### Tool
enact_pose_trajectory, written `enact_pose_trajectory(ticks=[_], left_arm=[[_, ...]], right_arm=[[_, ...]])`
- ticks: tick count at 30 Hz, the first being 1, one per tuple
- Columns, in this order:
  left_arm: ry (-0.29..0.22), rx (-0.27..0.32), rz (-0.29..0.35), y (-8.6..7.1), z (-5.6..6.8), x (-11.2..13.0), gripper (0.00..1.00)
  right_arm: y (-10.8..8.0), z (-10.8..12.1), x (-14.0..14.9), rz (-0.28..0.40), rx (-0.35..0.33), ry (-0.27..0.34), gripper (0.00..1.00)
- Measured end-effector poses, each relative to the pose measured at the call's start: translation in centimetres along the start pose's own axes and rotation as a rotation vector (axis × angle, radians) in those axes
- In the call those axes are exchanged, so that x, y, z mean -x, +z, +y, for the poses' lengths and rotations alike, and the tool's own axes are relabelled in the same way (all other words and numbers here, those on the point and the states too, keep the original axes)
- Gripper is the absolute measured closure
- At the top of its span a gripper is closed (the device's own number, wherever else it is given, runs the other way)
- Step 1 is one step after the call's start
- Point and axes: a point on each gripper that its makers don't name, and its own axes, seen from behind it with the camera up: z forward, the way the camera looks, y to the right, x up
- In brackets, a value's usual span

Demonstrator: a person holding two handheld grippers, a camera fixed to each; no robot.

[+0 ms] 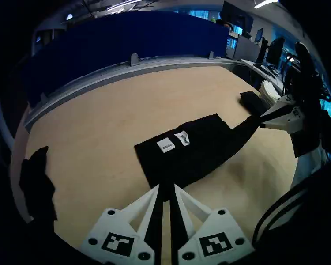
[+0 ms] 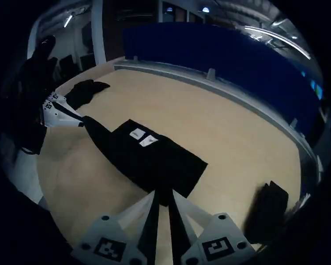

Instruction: Fold towel

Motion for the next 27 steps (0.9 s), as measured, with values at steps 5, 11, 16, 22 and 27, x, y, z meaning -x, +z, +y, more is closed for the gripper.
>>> enact_pose_trajectory(ticks=[5, 11, 16, 22, 27], left_arm=[[0.0, -0.004, -0.014, 1.9, -0.8, -0.9, 0.91], [0.023, -0.009, -0.033, 4.2, -1.4, -1.2, 0.91], [0.035, -0.013, -0.052, 5.8, -1.6, -0.7, 0.91], [0.019, -0.005, -0.057, 7.1, -1.5, -0.3, 0.89], [0.005, -0.019, -0.048, 8.1, -2.2, -0.3, 0.77]], right_arm=[[1.4, 1.2, -0.4, -0.016, 0.005, 0.014, 0.87], [3.2, 2.4, -0.3, -0.039, 0.01, 0.026, 0.87], [4.5, 2.8, 0.4, -0.056, 0.008, 0.04, 0.87], [5.5, 3.2, 1.1, -0.068, 0.014, 0.051, 0.87], [6.4, 3.8, 1.4, -0.069, 0.036, 0.063, 0.85]])
